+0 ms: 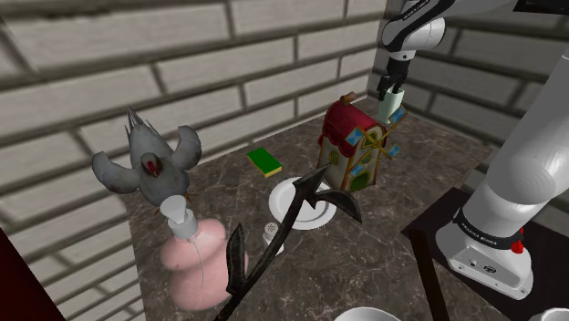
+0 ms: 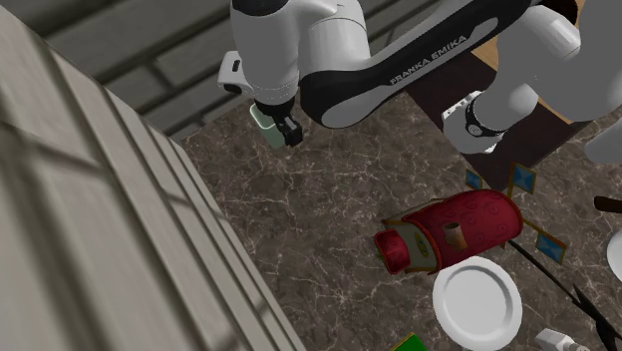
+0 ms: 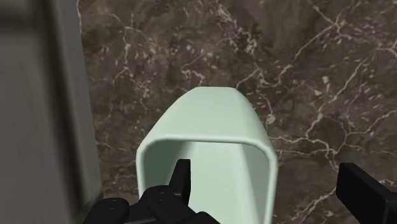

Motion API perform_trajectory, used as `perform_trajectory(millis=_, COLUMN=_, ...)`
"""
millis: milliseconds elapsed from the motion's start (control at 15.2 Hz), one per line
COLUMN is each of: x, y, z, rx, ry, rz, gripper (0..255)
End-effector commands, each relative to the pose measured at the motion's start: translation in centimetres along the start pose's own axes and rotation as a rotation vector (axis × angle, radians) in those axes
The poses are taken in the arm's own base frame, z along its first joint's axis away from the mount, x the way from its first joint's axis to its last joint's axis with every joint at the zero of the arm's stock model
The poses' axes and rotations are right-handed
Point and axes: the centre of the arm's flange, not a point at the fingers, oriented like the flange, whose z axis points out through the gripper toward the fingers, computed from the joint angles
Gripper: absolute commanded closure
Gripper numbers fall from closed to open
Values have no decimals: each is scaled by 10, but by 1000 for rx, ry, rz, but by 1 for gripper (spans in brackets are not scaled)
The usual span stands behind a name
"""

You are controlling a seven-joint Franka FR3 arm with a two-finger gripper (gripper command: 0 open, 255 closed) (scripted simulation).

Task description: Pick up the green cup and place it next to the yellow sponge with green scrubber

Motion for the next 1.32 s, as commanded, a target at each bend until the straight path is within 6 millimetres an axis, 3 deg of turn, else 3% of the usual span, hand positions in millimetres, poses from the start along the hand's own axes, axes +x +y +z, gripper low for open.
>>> perform_trajectory(millis=0, x=0, y=0, z=0, rx=0, ry=0, rz=0, gripper=0)
perform_trajectory(millis=66, x=0, y=0, z=0, rx=0, ry=0, rz=0, gripper=0)
perform_trajectory(millis=132, x=0, y=0, z=0, rx=0, ry=0, rz=0, gripper=255)
perform_trajectory(millis=726, x=0, y=0, z=0, rx=0, ry=0, rz=0, gripper=255)
perform_trajectory(millis=1254, x=3, y=1, z=-42, rx=0, ry=0, rz=0, gripper=255)
